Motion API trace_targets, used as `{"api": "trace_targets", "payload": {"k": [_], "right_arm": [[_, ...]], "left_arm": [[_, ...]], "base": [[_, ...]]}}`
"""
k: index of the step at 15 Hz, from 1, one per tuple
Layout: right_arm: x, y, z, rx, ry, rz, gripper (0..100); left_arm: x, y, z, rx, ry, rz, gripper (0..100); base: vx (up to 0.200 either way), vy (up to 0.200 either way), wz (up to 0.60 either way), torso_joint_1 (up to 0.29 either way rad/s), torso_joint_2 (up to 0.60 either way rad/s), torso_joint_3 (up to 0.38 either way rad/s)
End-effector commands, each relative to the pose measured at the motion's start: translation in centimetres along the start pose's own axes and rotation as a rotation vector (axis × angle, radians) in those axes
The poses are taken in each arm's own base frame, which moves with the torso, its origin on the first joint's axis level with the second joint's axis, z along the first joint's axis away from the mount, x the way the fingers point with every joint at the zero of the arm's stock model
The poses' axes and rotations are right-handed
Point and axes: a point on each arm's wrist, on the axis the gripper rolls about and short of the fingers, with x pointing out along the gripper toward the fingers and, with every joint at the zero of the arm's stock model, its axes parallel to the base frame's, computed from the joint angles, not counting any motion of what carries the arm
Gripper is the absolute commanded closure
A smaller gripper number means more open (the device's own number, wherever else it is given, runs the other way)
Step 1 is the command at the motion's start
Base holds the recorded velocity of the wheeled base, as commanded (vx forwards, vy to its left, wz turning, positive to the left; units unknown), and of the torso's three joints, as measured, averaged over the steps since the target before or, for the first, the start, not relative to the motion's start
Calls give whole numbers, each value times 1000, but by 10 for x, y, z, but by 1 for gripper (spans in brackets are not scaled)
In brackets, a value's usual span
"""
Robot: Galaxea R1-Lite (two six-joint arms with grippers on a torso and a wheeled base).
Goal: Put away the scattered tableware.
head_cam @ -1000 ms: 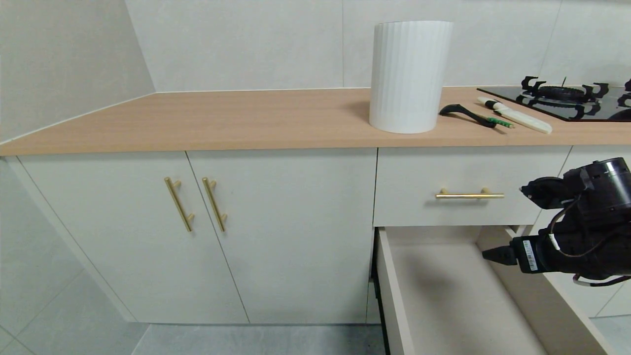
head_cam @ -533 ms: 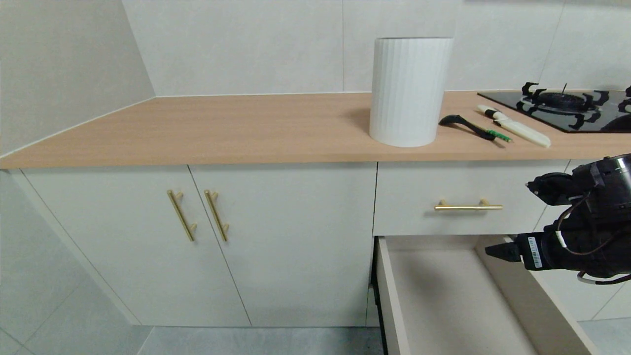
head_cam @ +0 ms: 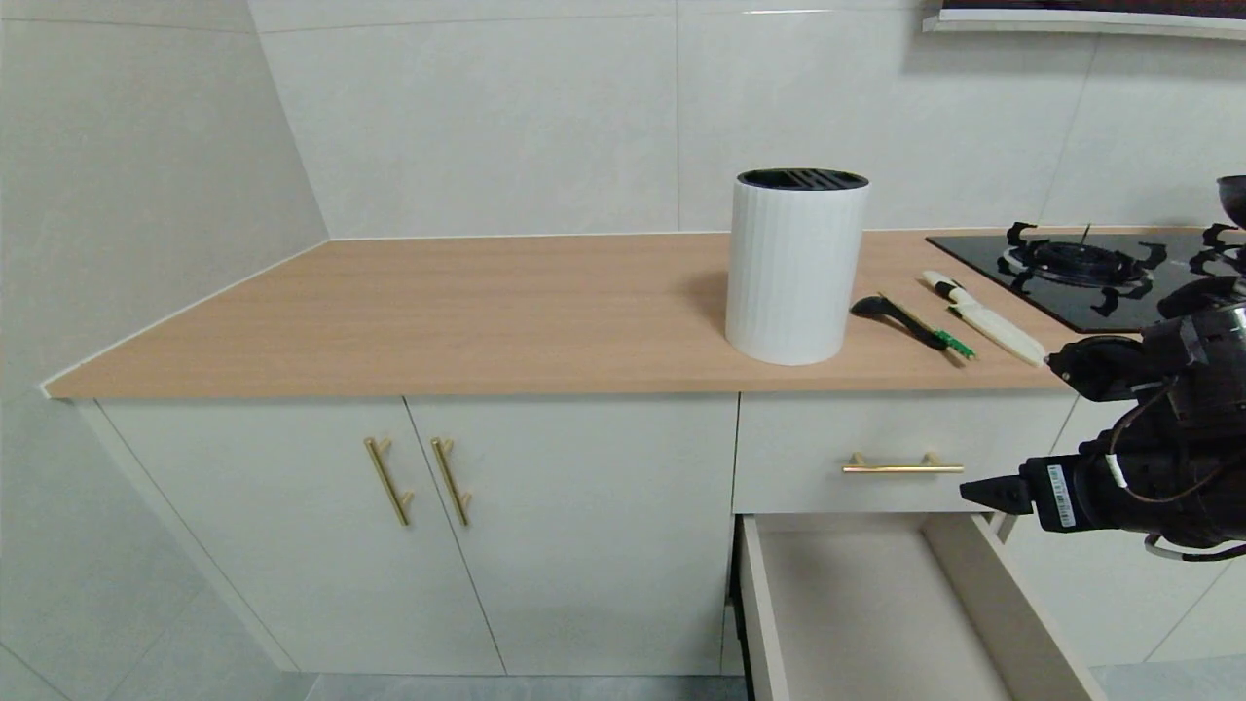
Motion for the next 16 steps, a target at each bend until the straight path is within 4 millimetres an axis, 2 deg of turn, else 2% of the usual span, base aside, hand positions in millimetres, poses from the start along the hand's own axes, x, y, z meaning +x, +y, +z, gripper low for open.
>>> {"api": "trace_targets", "payload": {"k": [1, 6, 9, 12, 16], "right_arm": [[0, 0, 0, 0, 0, 0, 0], [0, 0, 0, 0, 1, 0, 0], [-4, 0, 5, 4, -52, 5, 0], [-4, 1, 18, -14, -142, 12, 0], [26, 1, 59, -56, -208, -1, 0]], "left_arm": [[0, 0, 0, -1, 2, 1, 0], [0, 0, 0, -1, 2, 1, 0], [0, 0, 0, -1, 2, 1, 0], [0, 0, 0, -1, 2, 1, 0], [0, 0, 0, -1, 2, 1, 0]], "base": [[0, 0, 0, 193, -486, -286], [0, 0, 0, 209, -491, -281], [0, 0, 0, 77, -181, -103], [0, 0, 0, 0, 0, 0], [0, 0, 0, 0, 0, 0]]}}
